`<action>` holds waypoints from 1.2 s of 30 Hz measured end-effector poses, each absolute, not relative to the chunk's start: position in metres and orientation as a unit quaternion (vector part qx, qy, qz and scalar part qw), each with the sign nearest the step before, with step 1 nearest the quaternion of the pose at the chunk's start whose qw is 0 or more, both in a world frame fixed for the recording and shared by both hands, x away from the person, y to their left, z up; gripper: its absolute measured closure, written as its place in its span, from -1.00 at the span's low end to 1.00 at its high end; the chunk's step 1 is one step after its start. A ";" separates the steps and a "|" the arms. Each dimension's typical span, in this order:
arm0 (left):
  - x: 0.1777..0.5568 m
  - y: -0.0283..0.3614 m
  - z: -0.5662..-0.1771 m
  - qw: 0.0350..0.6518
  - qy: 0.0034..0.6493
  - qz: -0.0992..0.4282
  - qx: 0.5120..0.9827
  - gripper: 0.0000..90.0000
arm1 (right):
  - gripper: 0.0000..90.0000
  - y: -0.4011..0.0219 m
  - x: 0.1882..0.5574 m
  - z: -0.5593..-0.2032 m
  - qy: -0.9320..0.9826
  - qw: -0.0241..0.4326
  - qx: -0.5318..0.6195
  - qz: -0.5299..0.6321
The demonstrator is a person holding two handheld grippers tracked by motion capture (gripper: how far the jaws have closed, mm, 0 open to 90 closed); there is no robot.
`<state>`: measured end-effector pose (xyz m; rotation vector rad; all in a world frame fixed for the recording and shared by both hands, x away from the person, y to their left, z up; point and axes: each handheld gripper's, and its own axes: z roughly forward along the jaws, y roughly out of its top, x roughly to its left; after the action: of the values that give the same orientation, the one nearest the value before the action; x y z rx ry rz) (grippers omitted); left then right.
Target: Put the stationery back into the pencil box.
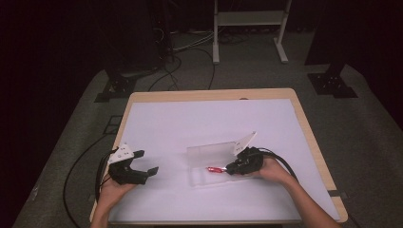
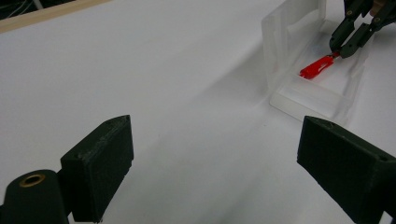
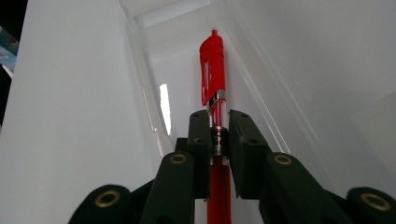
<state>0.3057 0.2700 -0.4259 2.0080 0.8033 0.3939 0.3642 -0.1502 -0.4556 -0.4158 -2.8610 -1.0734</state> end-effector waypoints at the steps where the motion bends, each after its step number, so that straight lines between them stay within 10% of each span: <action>1: 0.306 0.270 -0.426 0.454 0.325 0.160 0.814 -0.77 | 0.75 -0.150 0.364 -0.456 -0.927 0.028 -0.134 -0.348; 36: 0.305 0.270 -0.427 0.452 0.323 0.161 0.816 -0.77 | 0.22 -0.175 0.356 -0.443 -0.906 0.019 -0.171 -0.386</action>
<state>0.3046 0.2698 -0.4266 2.0156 0.7976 0.3985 0.3564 -0.1746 -0.4432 -0.5296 -2.8143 -1.1980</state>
